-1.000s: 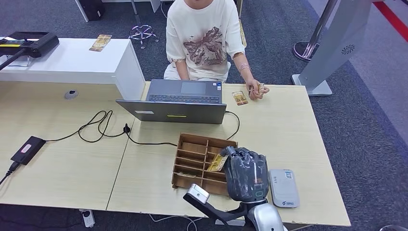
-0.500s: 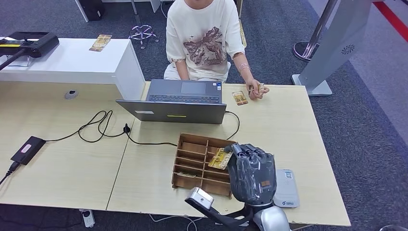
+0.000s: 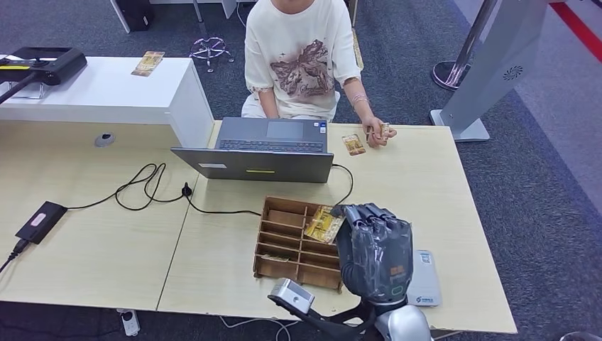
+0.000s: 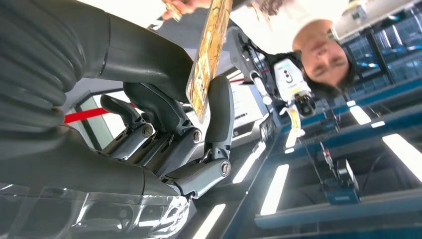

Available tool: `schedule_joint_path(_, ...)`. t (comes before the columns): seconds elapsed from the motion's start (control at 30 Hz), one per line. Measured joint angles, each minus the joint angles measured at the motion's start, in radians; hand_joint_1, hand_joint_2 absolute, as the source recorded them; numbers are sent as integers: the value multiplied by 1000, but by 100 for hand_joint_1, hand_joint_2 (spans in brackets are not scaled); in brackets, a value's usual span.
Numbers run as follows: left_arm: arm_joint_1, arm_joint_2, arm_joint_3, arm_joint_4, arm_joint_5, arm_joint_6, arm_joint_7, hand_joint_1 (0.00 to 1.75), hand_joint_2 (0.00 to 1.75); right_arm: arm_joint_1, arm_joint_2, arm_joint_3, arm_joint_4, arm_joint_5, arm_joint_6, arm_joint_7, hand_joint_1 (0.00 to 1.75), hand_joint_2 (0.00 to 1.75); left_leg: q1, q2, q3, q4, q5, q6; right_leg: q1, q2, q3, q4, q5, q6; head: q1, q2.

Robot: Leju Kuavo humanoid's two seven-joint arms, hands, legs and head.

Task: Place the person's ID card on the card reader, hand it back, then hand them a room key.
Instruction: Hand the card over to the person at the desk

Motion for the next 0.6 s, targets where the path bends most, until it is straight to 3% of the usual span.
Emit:
schedule_joint_path(0.23, 1, 7, -6, 0, -14, -8, -3, 0, 0, -58, -15, 11, -8, 1, 16, 44, 175, 175, 0, 0, 0, 0, 0, 0, 0, 0, 0, 0, 0, 0, 0, 0)
schedule_joint_path(0.6, 2, 19, -24, 0, -37, -24, -3, 0, 0, -148, -28, -6, 20, 0, 60, 37, 175, 175, 0, 0, 0, 0, 0, 0, 0, 0, 0, 0, 0, 0, 0, 0)
